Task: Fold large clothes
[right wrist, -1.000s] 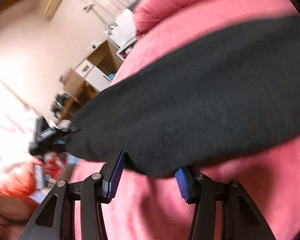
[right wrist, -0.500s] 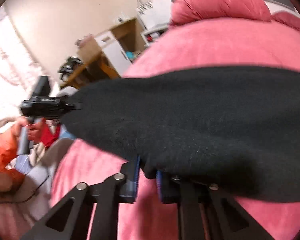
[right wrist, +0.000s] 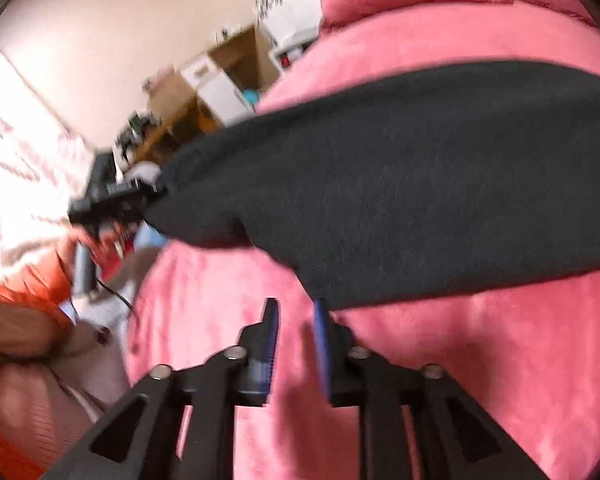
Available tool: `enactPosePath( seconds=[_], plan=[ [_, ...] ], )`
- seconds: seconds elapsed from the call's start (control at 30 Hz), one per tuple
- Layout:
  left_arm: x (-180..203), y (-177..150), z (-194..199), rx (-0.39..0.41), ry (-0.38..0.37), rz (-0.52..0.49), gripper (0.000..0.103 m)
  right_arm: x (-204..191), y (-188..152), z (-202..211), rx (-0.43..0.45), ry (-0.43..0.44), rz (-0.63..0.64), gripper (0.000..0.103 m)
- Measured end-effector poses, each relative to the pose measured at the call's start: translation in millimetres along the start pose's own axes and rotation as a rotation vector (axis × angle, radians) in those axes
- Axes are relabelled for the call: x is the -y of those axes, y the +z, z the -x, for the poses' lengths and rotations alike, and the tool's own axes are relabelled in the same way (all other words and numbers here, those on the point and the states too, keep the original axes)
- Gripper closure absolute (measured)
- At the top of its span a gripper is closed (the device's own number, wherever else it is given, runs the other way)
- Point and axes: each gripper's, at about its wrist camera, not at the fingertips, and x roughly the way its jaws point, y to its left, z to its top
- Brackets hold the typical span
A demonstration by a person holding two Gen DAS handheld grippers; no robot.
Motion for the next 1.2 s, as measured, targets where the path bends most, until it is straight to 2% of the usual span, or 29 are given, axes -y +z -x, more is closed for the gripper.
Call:
enactPosePath(
  seconds=[0.03,0.07,0.17,0.27,0.43,0.57,0.67,0.7,0.83,0.87,0.9,0.93,0.97,1.0,1.03,1.13,1.2],
  plan=[
    [4.1,2.7,13.2,0.071,0.06,-0.029,0.042,1.9,5.8,10.6,0.028,-0.025,0.003,0.078],
    [12.2,6.3,25.0,0.137,0.091,-0.072,0.042,6.6,12.3,19.1,0.053,-0.063,0.0,0.076],
    [41.6,15.2,37.8,0.211,0.067,-0.18,0.039,19.8,45.7,31.6,0.118,-0.144,-0.031,0.071],
    [81.9,22.6,21.6,0.179,0.029,-0.314,0.037,41.1,89.0,29.0,0.126,-0.252,-0.09,0.07],
    [146.0,23.8,-37.6,0.106,0.083,-0.572,0.037,76.4,160.2,-1.4,0.052,-0.425,-0.14,0.067],
    [171.7,21.8,-78.8,0.039,0.085,-0.704,0.037,133.5,199.8,-13.4,-0.003,-0.467,-0.327,0.066],
    [177.9,27.7,-106.2,0.0,0.114,-0.766,0.036,170.0,219.2,-32.0,-0.035,-0.505,-0.523,0.066],
    [176.0,28.6,-112.2,-0.011,0.123,-0.772,0.032,185.2,222.1,-37.9,-0.058,-0.511,-0.602,0.066],
    [163.8,36.8,-123.6,-0.062,0.08,-0.708,0.027,219.0,218.0,-53.1,-0.115,-0.508,-0.757,0.067],
    [161.5,38.9,-126.3,-0.073,0.061,-0.687,0.032,221.7,215.8,-54.9,-0.108,-0.506,-0.779,0.068],
    [158.3,39.6,-126.0,-0.086,0.034,-0.671,0.045,222.5,214.9,-55.4,-0.099,-0.508,-0.79,0.069],
    [157.1,38.7,-126.2,-0.103,-0.001,-0.666,0.051,222.3,214.2,-54.6,-0.097,-0.516,-0.785,0.079],
    [159.9,36.2,-127.9,-0.1,0.001,-0.675,0.059,221.7,214.9,-54.1,-0.107,-0.531,-0.769,0.09],
    [163.2,33.9,-125.6,-0.091,0.006,-0.694,0.076,222.5,214.5,-54.4,-0.114,-0.505,-0.762,0.103],
    [167.0,31.1,-122.7,-0.093,-0.008,-0.716,0.083,222.4,213.7,-52.9,-0.111,-0.485,-0.776,0.103],
    [173.3,28.5,-109.0,-0.057,-0.002,-0.728,0.089,227.2,213.8,-37.5,-0.046,-0.425,-0.839,0.103],
    [173.1,35.6,-98.6,-0.022,-0.021,-0.697,0.091,216.4,232.0,-18.9,0.038,-0.403,-0.776,0.103]
  ],
)
